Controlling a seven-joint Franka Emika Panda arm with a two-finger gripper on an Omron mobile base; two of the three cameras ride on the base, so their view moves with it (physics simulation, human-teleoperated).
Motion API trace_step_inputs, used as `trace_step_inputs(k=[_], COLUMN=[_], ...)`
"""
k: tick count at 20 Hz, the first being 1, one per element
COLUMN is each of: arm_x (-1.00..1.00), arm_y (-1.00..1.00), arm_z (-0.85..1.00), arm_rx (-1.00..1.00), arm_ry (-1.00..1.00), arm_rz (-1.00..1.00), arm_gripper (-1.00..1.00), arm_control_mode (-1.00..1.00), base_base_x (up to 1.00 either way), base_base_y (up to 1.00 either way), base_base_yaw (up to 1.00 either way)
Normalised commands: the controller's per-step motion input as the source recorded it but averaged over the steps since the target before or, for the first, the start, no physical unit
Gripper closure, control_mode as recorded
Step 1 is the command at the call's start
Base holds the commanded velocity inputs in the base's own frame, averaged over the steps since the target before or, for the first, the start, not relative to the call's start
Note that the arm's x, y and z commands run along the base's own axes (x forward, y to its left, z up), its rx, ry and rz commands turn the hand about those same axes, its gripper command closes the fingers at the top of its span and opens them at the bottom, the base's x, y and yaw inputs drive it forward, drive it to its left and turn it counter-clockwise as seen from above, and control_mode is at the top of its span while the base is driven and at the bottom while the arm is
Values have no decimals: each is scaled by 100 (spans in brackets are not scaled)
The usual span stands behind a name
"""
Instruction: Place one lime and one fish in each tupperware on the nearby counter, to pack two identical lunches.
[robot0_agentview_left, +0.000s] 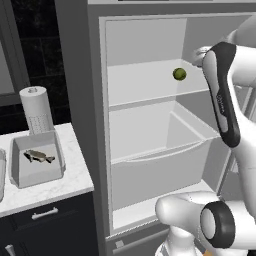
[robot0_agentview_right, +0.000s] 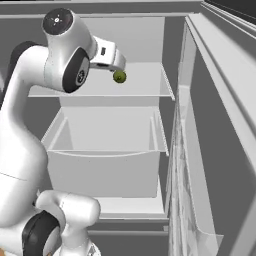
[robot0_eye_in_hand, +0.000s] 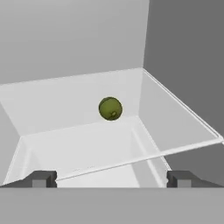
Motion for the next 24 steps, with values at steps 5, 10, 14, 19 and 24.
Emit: trace_step_inputs(k=[5, 10, 14, 19, 24], arm_x=[100, 100, 87, 75, 48], arm_y=[9, 0, 0, -8, -22], arm_z=[-48, -32, -22, -28, -22], arm_rx=[0, 0, 0, 0, 0], arm_ry=[0, 4, 10, 10, 1], arm_rz=[0, 0, 0, 0, 0], arm_gripper=[-100, -100, -100, -100, -100], arm_control_mode=[-100, -100, -100, -100, -100], base_base_x=[0, 0, 0, 0, 0], base_base_y=[0, 0, 0, 0, 0], base_base_yaw=[0, 0, 0, 0, 0])
